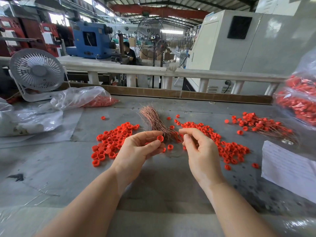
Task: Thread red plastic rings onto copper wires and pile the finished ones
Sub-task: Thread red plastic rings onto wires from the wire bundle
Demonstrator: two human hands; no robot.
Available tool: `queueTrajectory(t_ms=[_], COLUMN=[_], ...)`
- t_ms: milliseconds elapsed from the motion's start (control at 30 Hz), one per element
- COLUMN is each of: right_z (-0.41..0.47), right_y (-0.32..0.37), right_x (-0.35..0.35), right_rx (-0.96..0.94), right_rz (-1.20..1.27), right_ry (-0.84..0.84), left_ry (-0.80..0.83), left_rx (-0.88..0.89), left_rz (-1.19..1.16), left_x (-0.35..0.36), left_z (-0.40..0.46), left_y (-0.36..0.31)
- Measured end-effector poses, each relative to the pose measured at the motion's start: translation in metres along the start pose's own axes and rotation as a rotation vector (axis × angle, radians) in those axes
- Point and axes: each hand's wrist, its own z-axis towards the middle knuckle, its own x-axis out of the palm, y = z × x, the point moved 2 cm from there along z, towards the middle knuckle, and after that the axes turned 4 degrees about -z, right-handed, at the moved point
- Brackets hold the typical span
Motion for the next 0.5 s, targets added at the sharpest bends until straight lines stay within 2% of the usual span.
queueTrajectory(t_ms=[200,367,500], right_z=[-0.0001,-0.0023,-0.0034], right_y=[-0.0001,0.0002,0.0018], right_x=[0.0007,0.0062,0.0057], right_rx=[-0.017,-0.004,-0.045], right_rz=[-0.034,-0.046,-0.044], right_ry=[0.008,0.11,0.124], left_ry=[0.006,0.005,0.021], left_rx=[-0.004,-0.009,-0.039], left_rz=[0.011,-0.001,-0.034], left_x=[0.0004,0.0019,0.0029], left_z=[-0.0007,-0.0013,-0.0014], left_y=[-0.0001,-0.0011,-0.0012])
